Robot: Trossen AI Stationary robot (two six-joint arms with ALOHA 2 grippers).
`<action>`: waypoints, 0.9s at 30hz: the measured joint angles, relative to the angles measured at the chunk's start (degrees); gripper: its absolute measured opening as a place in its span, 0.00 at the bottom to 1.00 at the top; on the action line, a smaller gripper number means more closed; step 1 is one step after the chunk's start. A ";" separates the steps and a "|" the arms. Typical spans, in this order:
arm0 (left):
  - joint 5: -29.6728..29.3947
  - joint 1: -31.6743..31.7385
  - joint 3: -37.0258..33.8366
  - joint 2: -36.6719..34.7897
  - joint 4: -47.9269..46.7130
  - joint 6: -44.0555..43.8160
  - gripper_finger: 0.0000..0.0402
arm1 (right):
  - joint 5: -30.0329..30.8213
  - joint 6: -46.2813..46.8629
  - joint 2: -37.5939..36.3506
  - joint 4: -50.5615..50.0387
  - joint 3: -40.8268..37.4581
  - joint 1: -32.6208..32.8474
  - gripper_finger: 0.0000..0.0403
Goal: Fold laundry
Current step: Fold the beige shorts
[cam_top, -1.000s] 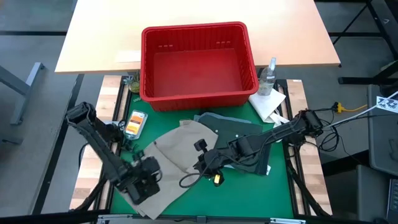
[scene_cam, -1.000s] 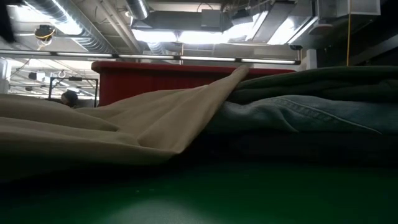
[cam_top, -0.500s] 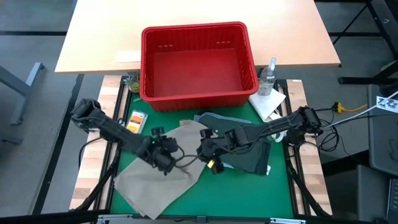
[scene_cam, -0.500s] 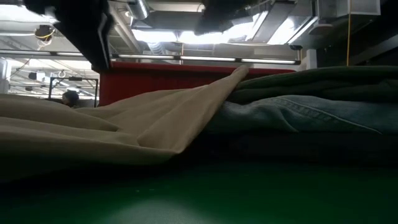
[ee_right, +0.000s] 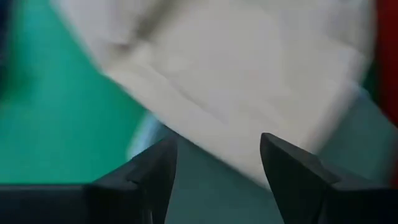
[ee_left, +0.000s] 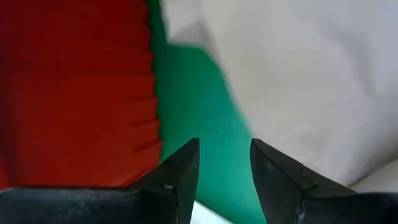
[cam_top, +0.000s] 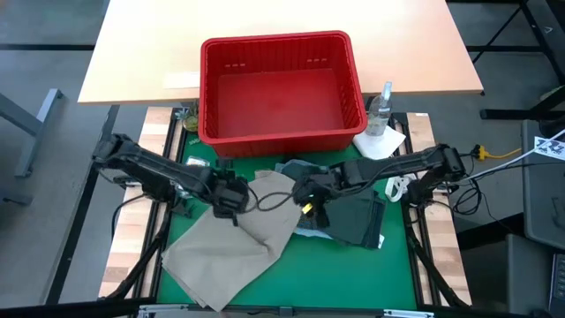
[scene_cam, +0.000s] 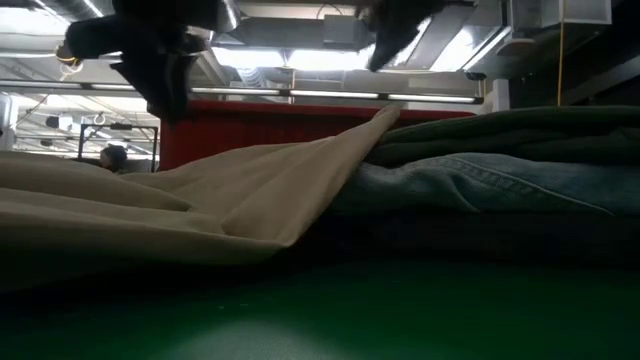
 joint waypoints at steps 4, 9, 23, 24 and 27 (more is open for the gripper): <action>0.19 2.92 -6.58 -9.63 3.35 0.97 0.34 | 12.74 7.15 -3.15 -5.66 0.00 0.87 0.57; 3.94 6.17 -16.19 -21.54 14.65 1.01 0.34 | 18.20 11.94 -2.64 -6.14 0.00 0.72 0.57; 7.77 4.97 -25.96 -29.32 24.58 -1.56 0.34 | 16.70 13.22 3.92 -7.75 -0.04 -1.76 0.57; 7.75 4.78 -25.96 -29.32 24.81 -1.56 0.34 | 16.43 13.43 4.19 -8.33 -0.04 -2.24 0.57; 7.66 4.33 -25.96 -29.32 25.15 -1.57 0.34 | 12.47 13.71 5.11 -8.94 -0.07 -3.55 0.57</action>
